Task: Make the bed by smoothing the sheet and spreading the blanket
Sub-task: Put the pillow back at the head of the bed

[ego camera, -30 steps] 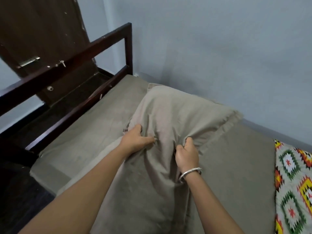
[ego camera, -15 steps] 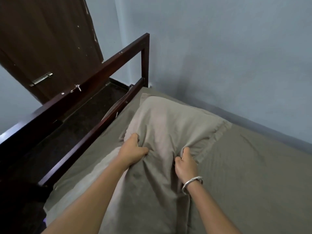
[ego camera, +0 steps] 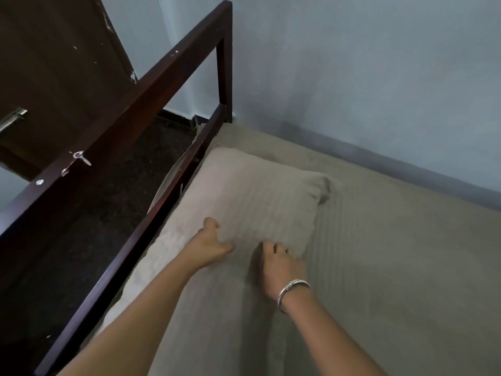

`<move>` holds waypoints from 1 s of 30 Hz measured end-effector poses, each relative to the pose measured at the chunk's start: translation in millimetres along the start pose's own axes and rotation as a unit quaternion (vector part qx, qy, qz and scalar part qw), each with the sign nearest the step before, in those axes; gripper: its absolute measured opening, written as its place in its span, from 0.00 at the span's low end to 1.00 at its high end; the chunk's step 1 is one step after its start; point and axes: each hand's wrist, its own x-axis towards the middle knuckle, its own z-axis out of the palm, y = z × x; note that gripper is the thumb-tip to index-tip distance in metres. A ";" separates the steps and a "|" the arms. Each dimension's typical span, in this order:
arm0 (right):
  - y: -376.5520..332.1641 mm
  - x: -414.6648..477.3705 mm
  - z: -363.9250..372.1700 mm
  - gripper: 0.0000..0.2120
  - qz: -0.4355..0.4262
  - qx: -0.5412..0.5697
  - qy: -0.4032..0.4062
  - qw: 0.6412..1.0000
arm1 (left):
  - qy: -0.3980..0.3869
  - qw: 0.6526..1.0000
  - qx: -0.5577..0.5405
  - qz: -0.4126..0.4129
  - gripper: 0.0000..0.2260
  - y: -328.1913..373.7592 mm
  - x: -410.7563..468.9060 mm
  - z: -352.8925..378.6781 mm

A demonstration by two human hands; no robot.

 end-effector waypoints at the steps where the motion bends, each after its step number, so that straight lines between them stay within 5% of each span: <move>1: -2.1 10.8 2.2 0.19 0.004 -0.012 0.047 0.999 | -0.020 0.999 0.005 0.036 0.21 4.7 9.4 3.0; 5: -5.1 57.3 -1.9 0.05 0.006 -0.001 0.169 0.986 | 0.008 0.979 0.088 0.183 0.12 29.9 56.5 14.7; 12: 1.2 150.7 -9.6 0.20 0.032 0.094 0.203 0.974 | 0.124 0.912 0.181 0.347 0.19 65.4 157.2 20.6; 19: 30.4 222.2 23.1 0.28 -0.006 0.104 0.088 0.991 | 0.102 0.855 0.414 0.295 0.21 62.0 232.5 20.3; 22: 62.0 218.6 46.4 0.34 0.136 0.155 0.072 0.976 | 0.138 0.877 0.403 0.221 0.25 29.1 248.1 2.5; 25: 83.2 217.4 44.8 0.38 0.280 0.266 0.036 0.922 | 0.174 0.895 0.382 0.149 0.26 22.4 247.9 -11.4; 27: 74.3 218.3 31.4 0.37 0.271 0.220 0.083 0.934 | 0.199 0.869 0.403 0.204 0.27 42.3 239.4 -4.2; 30: 40.5 209.2 21.5 0.30 0.119 0.143 0.158 0.970 | 0.150 0.841 0.399 0.333 0.29 61.3 218.2 24.2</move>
